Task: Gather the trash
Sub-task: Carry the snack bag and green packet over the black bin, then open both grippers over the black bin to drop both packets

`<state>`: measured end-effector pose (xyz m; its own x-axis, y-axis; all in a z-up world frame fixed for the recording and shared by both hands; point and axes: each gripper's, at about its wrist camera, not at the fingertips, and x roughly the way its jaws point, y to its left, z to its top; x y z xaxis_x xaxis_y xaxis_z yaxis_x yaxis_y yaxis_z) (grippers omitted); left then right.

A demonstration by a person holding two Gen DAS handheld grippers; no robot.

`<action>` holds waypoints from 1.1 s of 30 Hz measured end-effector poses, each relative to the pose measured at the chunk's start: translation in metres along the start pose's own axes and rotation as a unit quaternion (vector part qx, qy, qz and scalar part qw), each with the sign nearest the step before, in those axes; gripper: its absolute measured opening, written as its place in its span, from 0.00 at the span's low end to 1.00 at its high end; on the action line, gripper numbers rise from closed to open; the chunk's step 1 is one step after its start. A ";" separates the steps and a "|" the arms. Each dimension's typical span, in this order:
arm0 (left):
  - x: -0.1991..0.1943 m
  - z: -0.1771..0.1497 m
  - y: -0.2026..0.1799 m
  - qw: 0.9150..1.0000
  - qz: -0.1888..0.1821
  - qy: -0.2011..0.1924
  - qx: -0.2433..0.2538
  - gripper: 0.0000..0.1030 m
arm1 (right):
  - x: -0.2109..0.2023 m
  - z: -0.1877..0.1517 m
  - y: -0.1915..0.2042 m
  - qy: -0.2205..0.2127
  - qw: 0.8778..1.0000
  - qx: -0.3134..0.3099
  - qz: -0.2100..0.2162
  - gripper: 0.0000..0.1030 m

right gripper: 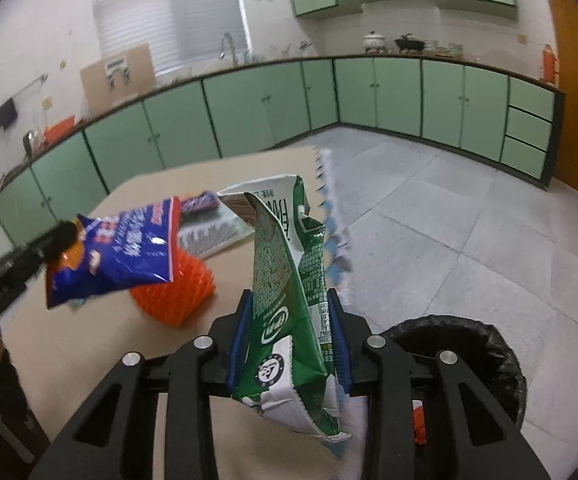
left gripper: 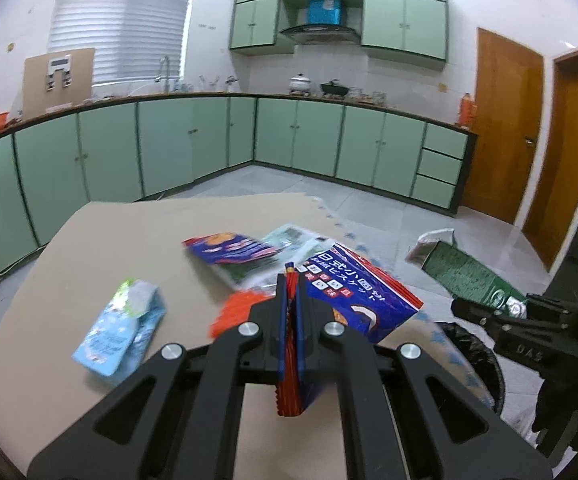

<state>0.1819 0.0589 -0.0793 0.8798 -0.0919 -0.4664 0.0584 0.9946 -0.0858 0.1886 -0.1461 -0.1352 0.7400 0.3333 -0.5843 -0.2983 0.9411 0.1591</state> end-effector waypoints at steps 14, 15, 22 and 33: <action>0.035 0.011 -0.115 0.992 -0.119 0.002 0.043 0.02 | -0.068 -0.011 -0.101 -0.033 0.990 0.088 -0.100 0.35; 0.039 0.010 -0.126 0.991 -0.127 0.005 0.048 0.02 | -0.069 -0.014 -0.109 -0.031 0.989 0.094 -0.107 0.35; 0.077 -0.004 -0.181 0.984 -0.156 0.042 0.078 0.02 | -0.061 -0.033 -0.158 -0.005 0.980 0.137 -0.144 0.35; 0.133 -0.017 -0.225 0.976 -0.161 0.098 0.109 0.21 | -0.025 -0.060 -0.199 0.035 0.973 0.161 -0.164 0.41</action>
<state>0.2774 -0.1780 -0.1373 0.6934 -0.3885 -0.6069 0.4354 0.8970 -0.0766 0.1931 -0.3452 -0.1997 0.7177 0.0172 -0.6961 0.1597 0.9690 0.1887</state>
